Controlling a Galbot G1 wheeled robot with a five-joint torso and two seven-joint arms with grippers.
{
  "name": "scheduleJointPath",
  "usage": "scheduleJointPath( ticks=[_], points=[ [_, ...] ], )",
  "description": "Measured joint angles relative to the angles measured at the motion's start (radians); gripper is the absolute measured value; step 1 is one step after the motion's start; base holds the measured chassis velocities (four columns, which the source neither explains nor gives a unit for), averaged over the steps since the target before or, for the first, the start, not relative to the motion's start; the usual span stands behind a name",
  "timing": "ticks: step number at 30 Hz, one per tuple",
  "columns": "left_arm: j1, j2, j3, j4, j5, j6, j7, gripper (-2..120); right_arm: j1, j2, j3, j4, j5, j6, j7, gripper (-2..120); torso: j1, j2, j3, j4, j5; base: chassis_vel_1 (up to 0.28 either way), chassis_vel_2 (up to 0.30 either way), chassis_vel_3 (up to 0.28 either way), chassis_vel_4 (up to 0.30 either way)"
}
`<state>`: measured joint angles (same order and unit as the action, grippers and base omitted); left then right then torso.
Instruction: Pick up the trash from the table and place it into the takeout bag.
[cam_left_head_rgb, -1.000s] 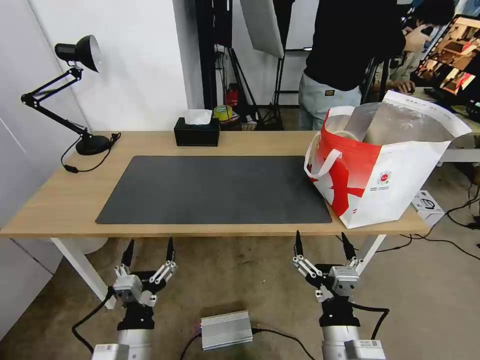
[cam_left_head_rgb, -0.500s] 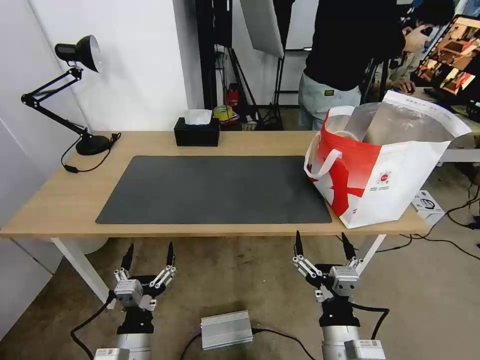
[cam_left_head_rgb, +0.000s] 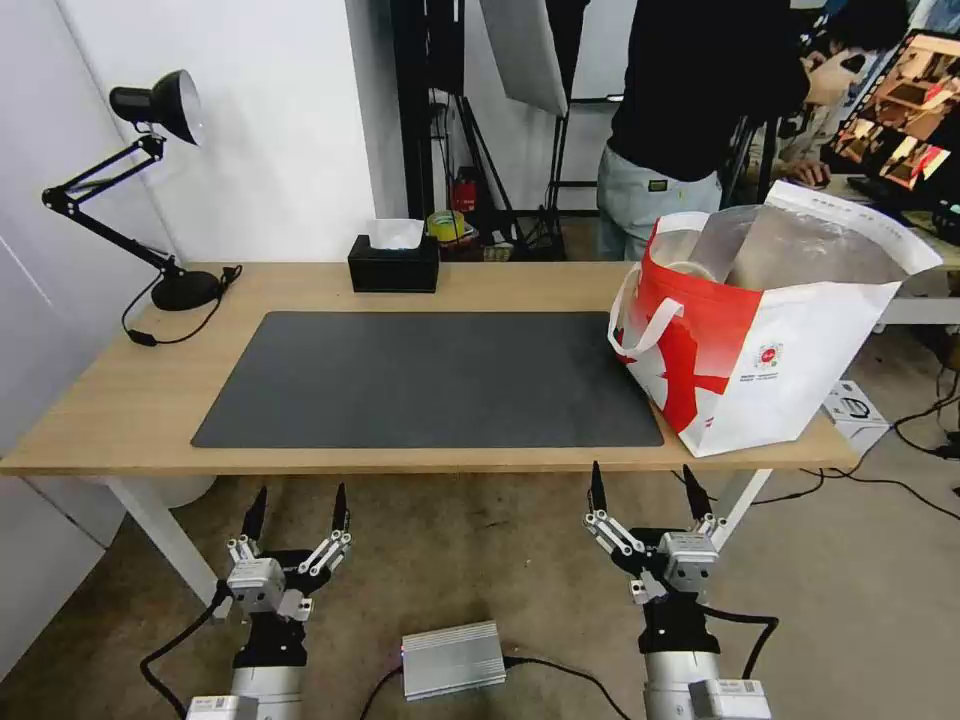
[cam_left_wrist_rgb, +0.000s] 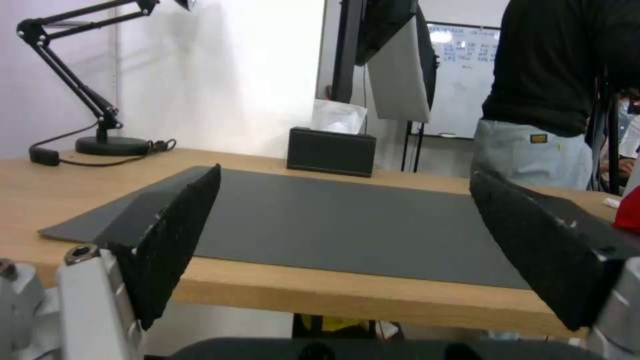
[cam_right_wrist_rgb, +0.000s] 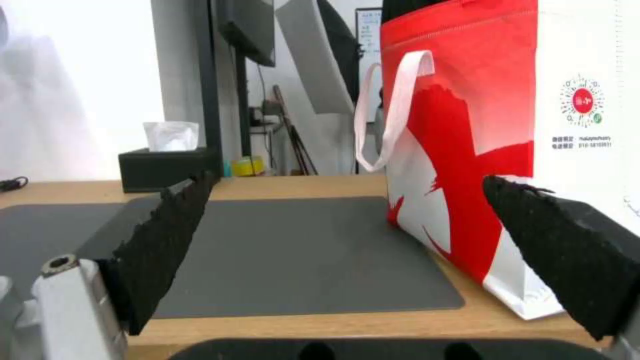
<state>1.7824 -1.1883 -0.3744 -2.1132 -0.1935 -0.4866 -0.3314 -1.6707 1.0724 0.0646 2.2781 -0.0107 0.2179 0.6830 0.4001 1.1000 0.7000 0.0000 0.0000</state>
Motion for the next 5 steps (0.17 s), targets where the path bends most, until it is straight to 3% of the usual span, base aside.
scheduleJointPath(
  ticks=[5],
  points=[
    [0.0,0.0,0.0,0.0,0.0,0.001,0.0,100,0.0,0.0,0.0,0.0,0.0,0.0,0.0,100,0.0,0.0,0.0,0.0,0.0,0.0,0.0,0.0,0.0]
  ],
)
